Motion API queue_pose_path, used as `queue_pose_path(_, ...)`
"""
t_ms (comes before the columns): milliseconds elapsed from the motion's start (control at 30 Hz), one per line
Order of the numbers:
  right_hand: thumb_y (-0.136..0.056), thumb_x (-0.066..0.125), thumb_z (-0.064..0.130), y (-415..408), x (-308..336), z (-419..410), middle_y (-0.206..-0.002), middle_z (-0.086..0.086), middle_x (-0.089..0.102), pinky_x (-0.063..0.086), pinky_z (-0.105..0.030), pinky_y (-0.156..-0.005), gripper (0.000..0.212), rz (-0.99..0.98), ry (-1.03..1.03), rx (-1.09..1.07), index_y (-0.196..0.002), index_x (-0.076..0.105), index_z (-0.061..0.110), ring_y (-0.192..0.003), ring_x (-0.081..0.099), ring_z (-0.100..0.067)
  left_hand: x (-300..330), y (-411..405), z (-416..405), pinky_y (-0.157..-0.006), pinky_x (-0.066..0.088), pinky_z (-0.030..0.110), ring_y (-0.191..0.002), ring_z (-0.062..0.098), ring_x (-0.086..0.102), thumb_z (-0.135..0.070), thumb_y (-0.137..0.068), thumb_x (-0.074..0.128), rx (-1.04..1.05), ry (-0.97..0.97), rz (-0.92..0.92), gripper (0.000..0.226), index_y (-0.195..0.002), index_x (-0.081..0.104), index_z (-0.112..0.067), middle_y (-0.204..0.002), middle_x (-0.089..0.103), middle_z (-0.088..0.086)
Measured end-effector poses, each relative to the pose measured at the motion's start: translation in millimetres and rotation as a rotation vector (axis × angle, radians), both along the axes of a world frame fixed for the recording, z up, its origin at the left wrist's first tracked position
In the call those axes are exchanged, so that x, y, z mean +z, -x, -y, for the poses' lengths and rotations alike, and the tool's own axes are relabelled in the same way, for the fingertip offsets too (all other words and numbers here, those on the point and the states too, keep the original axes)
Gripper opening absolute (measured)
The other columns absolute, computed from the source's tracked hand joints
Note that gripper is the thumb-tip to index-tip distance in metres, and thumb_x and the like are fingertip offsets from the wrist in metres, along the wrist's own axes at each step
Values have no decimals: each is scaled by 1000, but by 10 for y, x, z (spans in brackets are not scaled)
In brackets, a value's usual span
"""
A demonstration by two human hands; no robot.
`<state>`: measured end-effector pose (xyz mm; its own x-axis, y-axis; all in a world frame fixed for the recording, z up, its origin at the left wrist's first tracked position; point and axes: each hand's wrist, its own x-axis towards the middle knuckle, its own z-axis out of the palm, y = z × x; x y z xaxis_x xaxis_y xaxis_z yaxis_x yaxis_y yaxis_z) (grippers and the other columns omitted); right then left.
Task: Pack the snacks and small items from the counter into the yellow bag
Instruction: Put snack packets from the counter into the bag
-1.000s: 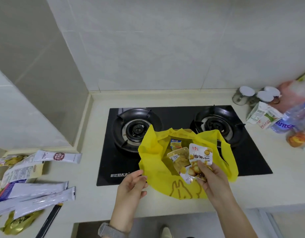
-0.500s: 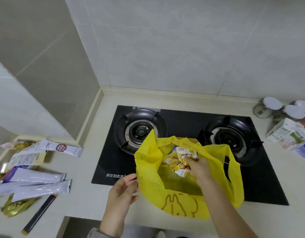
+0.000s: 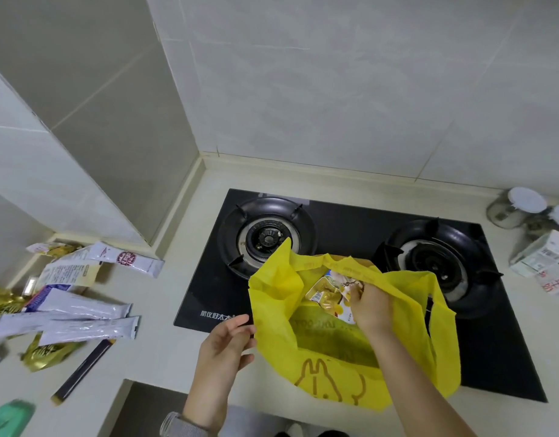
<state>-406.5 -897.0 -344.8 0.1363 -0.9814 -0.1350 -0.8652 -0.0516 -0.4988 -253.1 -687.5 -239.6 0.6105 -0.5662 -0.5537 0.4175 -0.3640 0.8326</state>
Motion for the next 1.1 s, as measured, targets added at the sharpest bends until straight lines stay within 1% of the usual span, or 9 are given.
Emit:
queue_pose_path(67, -96, 48, 23, 21, -3, -22, -118, -7, 62, 42, -40, -97, 22, -90, -53, 54, -108, 67, 22, -118, 48, -32, -9, -3, -12, -70, 51, 30, -82, 18, 63, -8, -93, 51, 10, -2, -1, 18, -100, 64, -18, -95, 70, 7)
queue_pose_path(133, -97, 44, 25, 36, -14, -40, -129, -6, 56, 39, -40, -100, 27, -147, -103, 91, -117, 61, 25, -124, 41, -31, -19, -3, -19, -69, 51, 29, -82, 18, 63, -8, -93, 51, 15, -2, -4, 18, -102, 63, -17, -94, 70, 7)
queue_pose_path(333, -94, 49, 30, 74, -20, -74, -137, -4, 49, 39, -37, -103, 36, -250, -87, 184, -130, 50, 25, -126, 40, -27, -51, -15, -32, -69, 50, 28, -83, 17, 62, -8, -93, 50, 14, 2, 1, 19, -104, 63, -17, -96, 70, 6)
queue_pose_path(533, -100, 33, 35, 93, -37, -166, -151, -5, 34, 26, -37, -115, 47, -241, -153, 252, -144, 35, 19, -138, 31, -25, -95, -99, -82, -68, 49, 27, -83, 16, 61, -8, -93, 49, 13, 10, 8, 21, -108, 62, -15, -97, 70, 6)
queue_pose_path(600, -99, 38, 29, 72, 67, -280, -147, -8, 41, 29, -38, -114, 44, -114, -106, 229, -141, 40, 14, -136, 36, -25, -109, -153, -111, -68, 50, 26, -83, 16, 61, -8, -94, 48, 22, 12, 7, 21, -108, 61, -14, -97, 69, 6)
queue_pose_path(667, -97, 47, 19, 20, 228, -438, -138, -9, 50, 41, -36, -107, 38, 60, -48, 212, -134, 48, 12, -129, 45, -24, -119, -221, -148, -68, 50, 26, -84, 17, 61, -8, -94, 48, 30, 14, 6, 21, -109, 61, -13, -97, 69, 6)
queue_pose_path(800, -91, 58, 14, -217, 597, -784, -120, 2, 61, 49, -29, -95, 30, 295, 55, 296, -120, 58, 21, -115, 55, -15, -112, -417, -247, -70, 51, 27, -85, 18, 61, -9, -94, 48, 61, 14, 3, 21, -107, 63, -15, -97, 69, 6)
queue_pose_path(967, -90, 59, 13, -767, 918, -1060, -106, 15, 61, 46, -22, -90, 25, 404, 113, 472, -112, 62, 25, -102, 56, -4, -69, -764, -506, -71, 50, 27, -86, 17, 62, -10, -93, 50, 115, 21, 15, 18, -103, 64, -17, -94, 69, 3)
queue_pose_path(1100, -87, 60, 6, -1234, 958, -1290, -105, 13, 63, 47, -23, -89, 27, 464, 101, 531, -108, 64, 23, -101, 59, -7, -23, -1098, -823, -69, 50, 26, -85, 17, 61, -10, -92, 52, 181, 15, 10, 16, -101, 63, -16, -93, 69, 4)
